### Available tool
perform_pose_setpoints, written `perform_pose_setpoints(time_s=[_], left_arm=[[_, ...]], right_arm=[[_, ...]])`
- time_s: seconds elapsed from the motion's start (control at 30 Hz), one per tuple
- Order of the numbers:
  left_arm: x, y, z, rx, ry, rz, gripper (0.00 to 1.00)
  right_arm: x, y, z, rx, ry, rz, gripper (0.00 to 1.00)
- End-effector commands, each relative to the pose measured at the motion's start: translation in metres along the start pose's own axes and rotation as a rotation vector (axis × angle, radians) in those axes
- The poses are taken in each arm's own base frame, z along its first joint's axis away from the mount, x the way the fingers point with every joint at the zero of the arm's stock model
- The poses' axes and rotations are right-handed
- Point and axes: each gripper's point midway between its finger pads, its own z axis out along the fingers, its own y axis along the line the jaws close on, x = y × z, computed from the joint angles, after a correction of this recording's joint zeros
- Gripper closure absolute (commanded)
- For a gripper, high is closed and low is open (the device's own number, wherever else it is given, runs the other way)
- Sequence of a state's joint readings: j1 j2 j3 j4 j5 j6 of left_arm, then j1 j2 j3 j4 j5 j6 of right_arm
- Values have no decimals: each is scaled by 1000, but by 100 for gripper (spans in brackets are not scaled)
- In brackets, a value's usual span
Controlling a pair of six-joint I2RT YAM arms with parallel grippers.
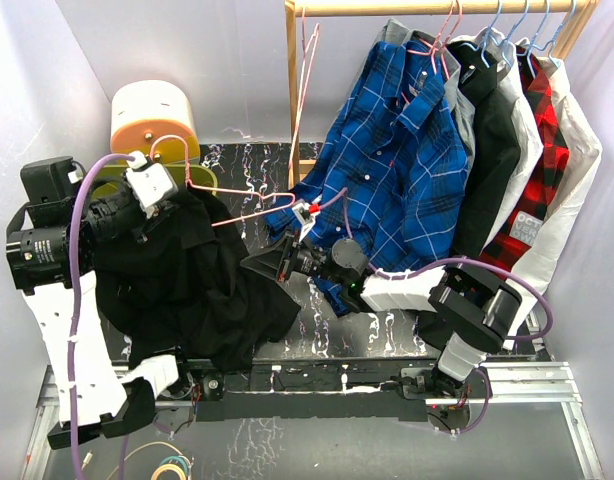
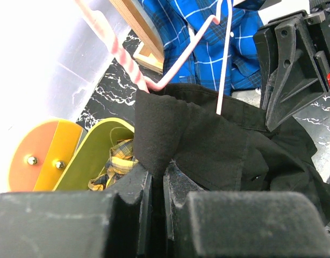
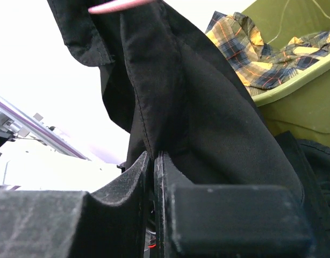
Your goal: Place the shirt on the hanger
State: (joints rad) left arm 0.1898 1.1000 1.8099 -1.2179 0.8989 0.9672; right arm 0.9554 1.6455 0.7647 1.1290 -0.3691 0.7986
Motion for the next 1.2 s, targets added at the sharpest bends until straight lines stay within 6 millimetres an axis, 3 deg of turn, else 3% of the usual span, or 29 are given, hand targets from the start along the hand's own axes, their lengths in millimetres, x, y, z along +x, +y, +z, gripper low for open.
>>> perform_pose_setpoints(time_s=[0.0,0.2,0.43,0.7,0.97,1.17], left_arm=[[-1,0,-3,-26,-6,61,100],[12,-1,-9,-56,53,143,100],[22,3,-13,-91,102,256,100],[45,9,-15,-98,204,334,100],[58,12,-16,-97,259,352,100],[56,35,-16,-197,265,345,100]], right_arm=[[-31,-1,1,24,-104,-18,92],[-68,-37,-36,125,-122,0,92],[-84,-66,-64,195,-29,-19,92],[-104,-74,-84,273,25,-47,92],[-138,-81,-98,408,47,-107,92],[-123,-83,-98,420,192,-73,92]])
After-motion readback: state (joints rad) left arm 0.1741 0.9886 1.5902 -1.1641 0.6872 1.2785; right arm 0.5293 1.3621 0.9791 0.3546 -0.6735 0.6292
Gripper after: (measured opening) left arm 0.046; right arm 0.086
